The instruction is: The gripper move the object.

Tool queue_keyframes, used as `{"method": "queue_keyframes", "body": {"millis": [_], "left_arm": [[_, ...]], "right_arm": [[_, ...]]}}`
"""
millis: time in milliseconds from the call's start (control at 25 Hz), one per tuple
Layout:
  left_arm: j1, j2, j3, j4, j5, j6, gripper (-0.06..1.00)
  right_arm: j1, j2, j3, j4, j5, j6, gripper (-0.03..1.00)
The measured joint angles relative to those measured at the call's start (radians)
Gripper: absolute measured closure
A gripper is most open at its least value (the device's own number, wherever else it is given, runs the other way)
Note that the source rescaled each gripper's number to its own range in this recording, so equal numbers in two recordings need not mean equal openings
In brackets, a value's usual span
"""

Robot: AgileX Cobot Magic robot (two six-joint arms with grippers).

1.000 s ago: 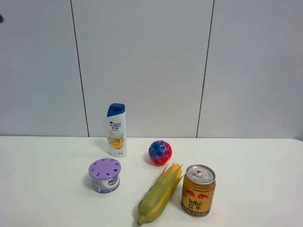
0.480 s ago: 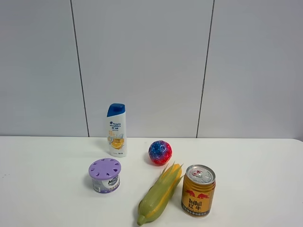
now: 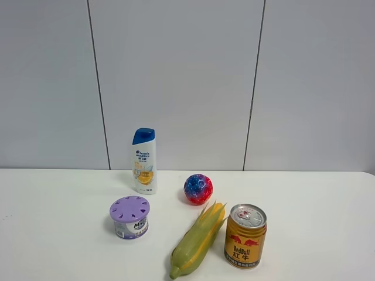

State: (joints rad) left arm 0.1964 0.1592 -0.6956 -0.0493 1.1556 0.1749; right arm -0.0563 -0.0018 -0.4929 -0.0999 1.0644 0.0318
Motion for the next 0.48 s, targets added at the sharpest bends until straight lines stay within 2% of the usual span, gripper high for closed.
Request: {"method": "queue_keyframes", "body": {"millis": [280,480], "left_arm": [[-0.023,-0.106,0.096,-0.026,-0.027,-0.091,-0.06],[-0.122,-0.108,0.163,-0.030,-0.037,-0.127,-0.06]], "right_arm": [[0.000,0.000,0.000,0.000,0.000,0.000,-0.03],[0.000,0.000,0.000,0.000,0.000,0.000,-0.03]]}}
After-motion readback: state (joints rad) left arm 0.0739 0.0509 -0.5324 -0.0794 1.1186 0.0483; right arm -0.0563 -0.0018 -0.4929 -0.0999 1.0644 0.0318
